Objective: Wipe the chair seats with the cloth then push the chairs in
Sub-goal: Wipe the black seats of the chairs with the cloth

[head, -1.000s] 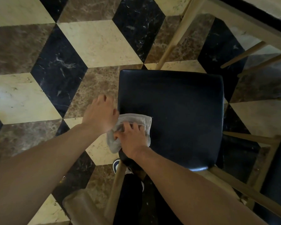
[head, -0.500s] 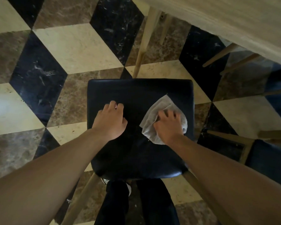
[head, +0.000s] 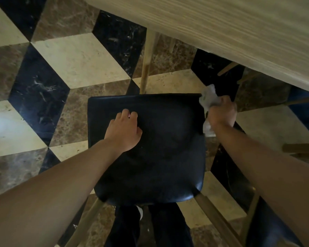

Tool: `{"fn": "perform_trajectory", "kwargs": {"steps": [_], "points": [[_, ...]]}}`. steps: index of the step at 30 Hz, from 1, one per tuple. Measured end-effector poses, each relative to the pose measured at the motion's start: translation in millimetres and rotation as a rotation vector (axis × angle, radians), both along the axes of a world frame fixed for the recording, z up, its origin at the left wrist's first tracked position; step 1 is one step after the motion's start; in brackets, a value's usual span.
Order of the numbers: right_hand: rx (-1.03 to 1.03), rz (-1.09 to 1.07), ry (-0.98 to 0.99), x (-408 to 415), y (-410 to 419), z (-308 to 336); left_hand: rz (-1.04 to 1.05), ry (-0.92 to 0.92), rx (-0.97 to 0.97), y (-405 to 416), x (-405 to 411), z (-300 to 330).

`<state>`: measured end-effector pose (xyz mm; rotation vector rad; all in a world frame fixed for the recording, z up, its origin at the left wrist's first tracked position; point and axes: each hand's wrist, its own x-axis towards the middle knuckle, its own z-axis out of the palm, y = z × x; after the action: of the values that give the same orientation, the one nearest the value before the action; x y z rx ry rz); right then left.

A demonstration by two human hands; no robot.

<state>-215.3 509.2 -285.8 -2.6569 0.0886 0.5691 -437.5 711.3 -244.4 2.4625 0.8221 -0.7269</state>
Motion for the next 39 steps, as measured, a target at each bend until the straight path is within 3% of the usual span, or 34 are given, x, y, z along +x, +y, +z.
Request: {"fn": "perform_trajectory", "kwargs": {"steps": [4, 10, 21, 26, 28, 32, 39], "points": [[-0.021, 0.102, 0.116, 11, 33, -11, 0.021, -0.009, -0.007, 1, -2, -15], [-0.162, 0.242, 0.115, -14, 76, -25, 0.023, -0.025, 0.088, 14, -18, -31], [0.017, 0.557, 0.210, -145, 209, -29, 0.060, -0.007, 0.196, 54, -66, -26], [-0.063, 0.702, 0.137, -138, 204, -24, 0.106, 0.015, 0.177, 71, -87, -27], [-0.131, 0.710, 0.096, -120, 191, -21, 0.171, 0.000, 0.159, 78, -90, -26], [-0.195, 0.524, 0.146, -97, 184, -19, 0.285, -0.032, 0.142, 83, -92, -23], [-0.161, 0.602, 0.169, -149, 231, -24, 0.381, -0.054, 0.100, 97, -115, -25]]}}
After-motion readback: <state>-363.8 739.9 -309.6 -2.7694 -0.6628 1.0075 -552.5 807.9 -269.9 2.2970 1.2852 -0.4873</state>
